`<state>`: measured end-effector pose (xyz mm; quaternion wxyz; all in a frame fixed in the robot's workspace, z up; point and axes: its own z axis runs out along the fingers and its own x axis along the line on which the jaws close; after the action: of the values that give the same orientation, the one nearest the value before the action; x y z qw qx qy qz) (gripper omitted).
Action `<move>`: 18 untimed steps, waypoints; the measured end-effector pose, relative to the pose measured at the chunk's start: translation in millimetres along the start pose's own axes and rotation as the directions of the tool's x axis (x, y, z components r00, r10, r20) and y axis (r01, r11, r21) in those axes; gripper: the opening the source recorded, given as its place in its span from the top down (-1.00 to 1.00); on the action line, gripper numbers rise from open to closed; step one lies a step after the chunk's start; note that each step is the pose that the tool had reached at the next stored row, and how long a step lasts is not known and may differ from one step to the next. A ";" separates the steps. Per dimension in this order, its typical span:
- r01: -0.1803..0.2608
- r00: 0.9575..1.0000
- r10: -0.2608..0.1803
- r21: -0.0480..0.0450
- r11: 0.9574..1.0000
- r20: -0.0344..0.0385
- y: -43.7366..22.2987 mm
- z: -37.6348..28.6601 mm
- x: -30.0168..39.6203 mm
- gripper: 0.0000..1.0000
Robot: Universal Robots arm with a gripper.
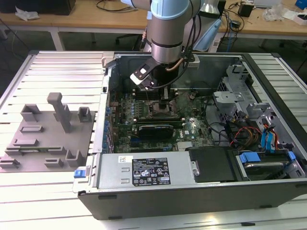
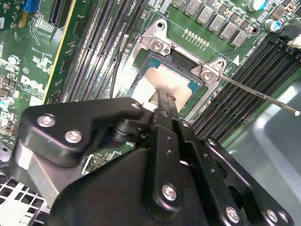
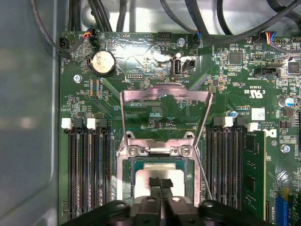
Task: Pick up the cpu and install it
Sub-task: 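Place the cpu into insertion slot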
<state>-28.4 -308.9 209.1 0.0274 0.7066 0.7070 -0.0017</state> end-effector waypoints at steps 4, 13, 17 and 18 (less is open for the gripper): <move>0.000 1.000 0.000 0.000 1.000 0.000 -0.1 0.5 0.0 0.79; 0.000 1.000 0.000 0.000 1.000 -0.001 -0.3 6.1 0.2 0.79; 0.000 1.000 0.000 0.000 1.000 -0.001 -0.3 6.1 0.2 0.79; 0.000 1.000 0.000 0.000 1.000 -0.001 -0.3 6.3 0.2 0.79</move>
<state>-28.5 -309.0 202.8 0.0270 0.7067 0.7070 -0.0014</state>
